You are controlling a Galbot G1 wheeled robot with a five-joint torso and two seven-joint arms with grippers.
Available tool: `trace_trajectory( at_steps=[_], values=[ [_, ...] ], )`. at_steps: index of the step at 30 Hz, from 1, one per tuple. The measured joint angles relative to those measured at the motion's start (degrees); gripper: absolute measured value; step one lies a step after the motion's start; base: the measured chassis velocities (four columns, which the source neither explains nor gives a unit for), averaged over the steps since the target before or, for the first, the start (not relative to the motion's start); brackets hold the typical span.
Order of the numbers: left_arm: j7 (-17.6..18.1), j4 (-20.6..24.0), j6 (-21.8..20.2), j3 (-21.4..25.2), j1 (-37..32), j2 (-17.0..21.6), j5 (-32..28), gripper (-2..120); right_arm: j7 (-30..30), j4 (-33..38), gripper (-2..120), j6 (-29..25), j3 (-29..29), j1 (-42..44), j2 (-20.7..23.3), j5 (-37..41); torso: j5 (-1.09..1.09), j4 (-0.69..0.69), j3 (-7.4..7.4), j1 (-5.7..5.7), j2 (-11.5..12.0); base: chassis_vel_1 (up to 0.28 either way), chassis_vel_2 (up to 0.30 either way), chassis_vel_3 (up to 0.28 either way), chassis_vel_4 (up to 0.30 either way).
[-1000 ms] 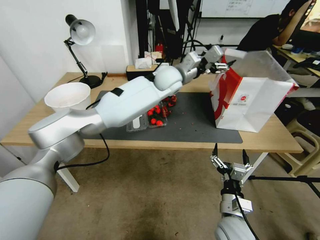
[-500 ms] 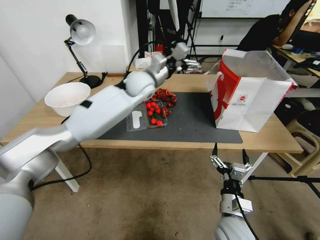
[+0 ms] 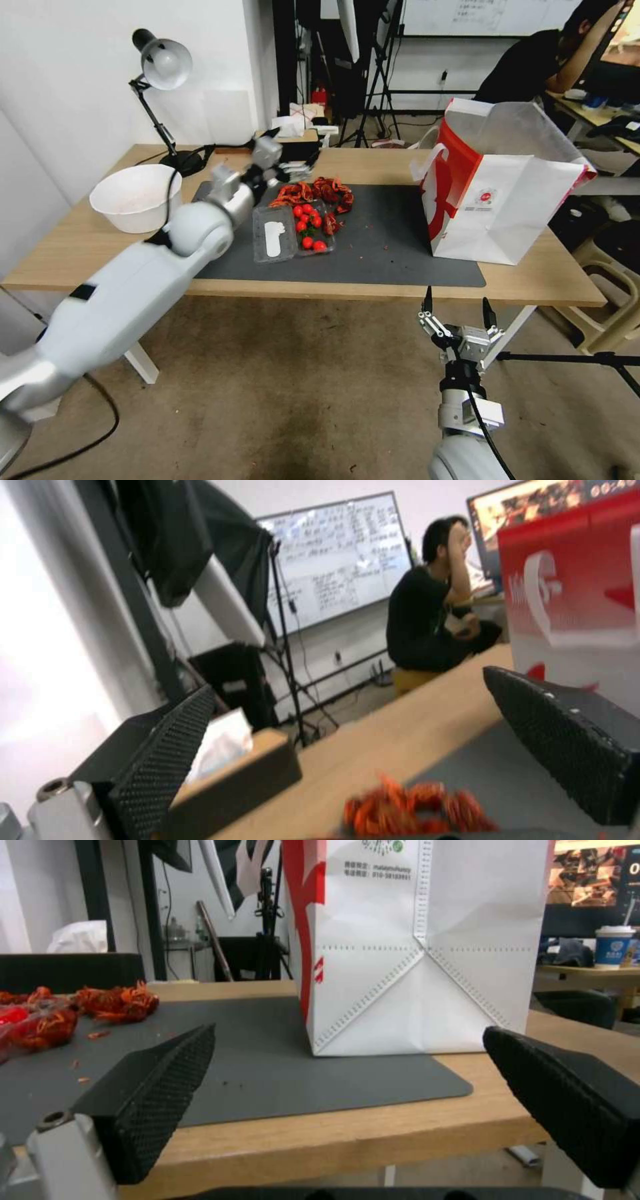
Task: Pick up the trash from the table and place it into the takeout bag.
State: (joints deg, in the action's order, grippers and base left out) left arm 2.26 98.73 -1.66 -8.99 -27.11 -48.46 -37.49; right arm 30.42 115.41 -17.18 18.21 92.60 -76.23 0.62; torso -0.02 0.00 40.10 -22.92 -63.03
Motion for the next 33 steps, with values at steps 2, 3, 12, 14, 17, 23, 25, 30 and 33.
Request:
trace_trajectory(
  at_steps=[2,3,12,14,17,23,25,30,33],
  values=[
    [0.0,0.0,0.0,0.0,0.0,0.0,0.0,100,0.0,0.0,100,0.0,0.0,0.0,0.0,0.0,0.00,0.00,0.00,0.00,0.0,0.000,0.000,0.000,0.000],
    [0.0,0.3,0.0,0.4,-0.6,0.1,0.1,100,0.0,0.0,100,0.0,0.0,0.0,0.0,0.0,0.00,-0.01,0.00,0.00,0.0,0.000,0.000,0.000,0.000],
    [0.1,3.0,-0.1,5.0,-7.2,1.7,1.2,100,0.0,0.0,100,-0.1,0.0,0.4,0.0,-0.2,-0.01,-0.02,0.00,0.00,0.0,0.000,0.000,0.000,0.000],
    [0.1,3.8,-0.1,7.0,-9.4,2.2,1.5,100,0.0,0.0,100,-0.2,-0.1,0.6,0.0,-0.2,0.00,-0.03,0.00,0.00,0.0,0.000,0.000,0.000,0.000],
    [0.1,4.7,-0.1,9.2,-11.9,2.8,1.9,100,0.0,0.0,100,-0.3,-0.1,0.7,0.0,-0.3,0.01,0.01,0.00,0.00,0.0,0.000,0.000,0.000,0.000],
    [0.4,9.1,0.4,19.4,-22.8,3.8,3.9,100,-0.1,0.0,100,-0.7,-0.7,1.1,-0.6,-1.3,0.03,-0.04,0.00,0.00,0.0,0.000,0.000,0.000,0.000],
    [0.4,10.8,0.4,23.3,-28.8,3.2,5.1,100,-0.1,-0.2,100,-0.8,-1.0,1.1,-0.9,-1.9,0.01,0.00,0.00,0.00,0.0,0.000,0.000,0.000,0.000],
    [0.6,13.8,0.5,30.5,-39.7,0.2,8.6,100,-0.2,-0.3,100,-1.1,-1.3,1.4,-1.3,-2.5,0.02,-0.01,0.00,0.01,0.0,0.000,0.000,0.000,0.000],
    [0.6,14.6,0.7,32.5,-42.8,-1.6,10.3,100,-0.3,-0.3,100,-1.2,-1.3,1.6,-1.4,-2.6,0.01,0.00,0.00,0.01,0.0,0.000,0.000,0.000,0.000]
  ],
)
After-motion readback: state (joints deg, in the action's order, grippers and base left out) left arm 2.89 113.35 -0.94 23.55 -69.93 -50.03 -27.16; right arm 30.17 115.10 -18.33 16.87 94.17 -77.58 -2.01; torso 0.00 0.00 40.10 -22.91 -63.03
